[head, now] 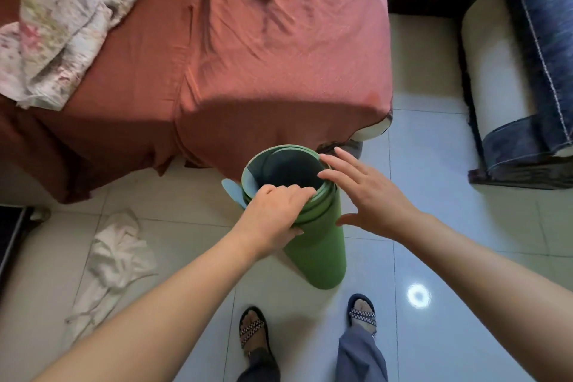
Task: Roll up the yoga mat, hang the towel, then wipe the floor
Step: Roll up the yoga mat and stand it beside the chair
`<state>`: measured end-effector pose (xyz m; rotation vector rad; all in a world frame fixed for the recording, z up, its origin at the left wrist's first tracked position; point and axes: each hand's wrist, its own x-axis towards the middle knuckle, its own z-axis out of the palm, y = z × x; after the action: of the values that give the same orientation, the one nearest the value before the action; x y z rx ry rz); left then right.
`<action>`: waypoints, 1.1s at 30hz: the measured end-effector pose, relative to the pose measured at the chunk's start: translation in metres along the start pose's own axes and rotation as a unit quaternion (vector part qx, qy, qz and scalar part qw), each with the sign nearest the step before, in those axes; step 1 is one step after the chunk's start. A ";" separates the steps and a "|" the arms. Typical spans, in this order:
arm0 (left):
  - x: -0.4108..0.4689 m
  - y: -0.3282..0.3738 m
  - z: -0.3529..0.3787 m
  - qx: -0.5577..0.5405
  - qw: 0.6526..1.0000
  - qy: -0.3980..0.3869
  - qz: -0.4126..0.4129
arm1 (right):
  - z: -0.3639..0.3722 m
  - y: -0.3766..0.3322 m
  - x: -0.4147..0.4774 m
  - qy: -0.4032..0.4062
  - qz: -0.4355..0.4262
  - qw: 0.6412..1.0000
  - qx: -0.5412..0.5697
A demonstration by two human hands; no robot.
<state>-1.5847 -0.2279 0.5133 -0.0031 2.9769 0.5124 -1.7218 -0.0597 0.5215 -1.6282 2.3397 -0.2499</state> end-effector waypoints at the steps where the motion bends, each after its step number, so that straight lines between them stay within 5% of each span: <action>1: -0.001 -0.005 0.000 0.009 1.000 0.016 -0.012 | 0.002 0.007 0.000 0.012 -0.013 1.000 0.010; 4: -0.002 -0.015 0.001 0.004 0.997 0.027 -0.076 | 0.003 0.024 0.001 0.045 -0.048 0.997 0.034; 16: -0.025 0.081 -0.060 -0.027 0.994 0.079 -0.072 | -0.074 0.022 -0.024 0.091 -0.240 0.964 0.066; 23: -0.125 0.144 -0.196 0.069 0.974 0.164 -0.143 | -0.191 -0.071 -0.031 0.164 -0.359 0.916 0.072; 33: -0.350 0.247 -0.244 0.120 0.894 0.247 -0.353 | -0.250 -0.295 -0.070 0.084 -0.615 0.783 0.051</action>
<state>-1.2716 -0.0832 0.8656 -1.3117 3.1364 0.0395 -1.5181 -0.1021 0.8551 -2.8724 0.9156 -0.7536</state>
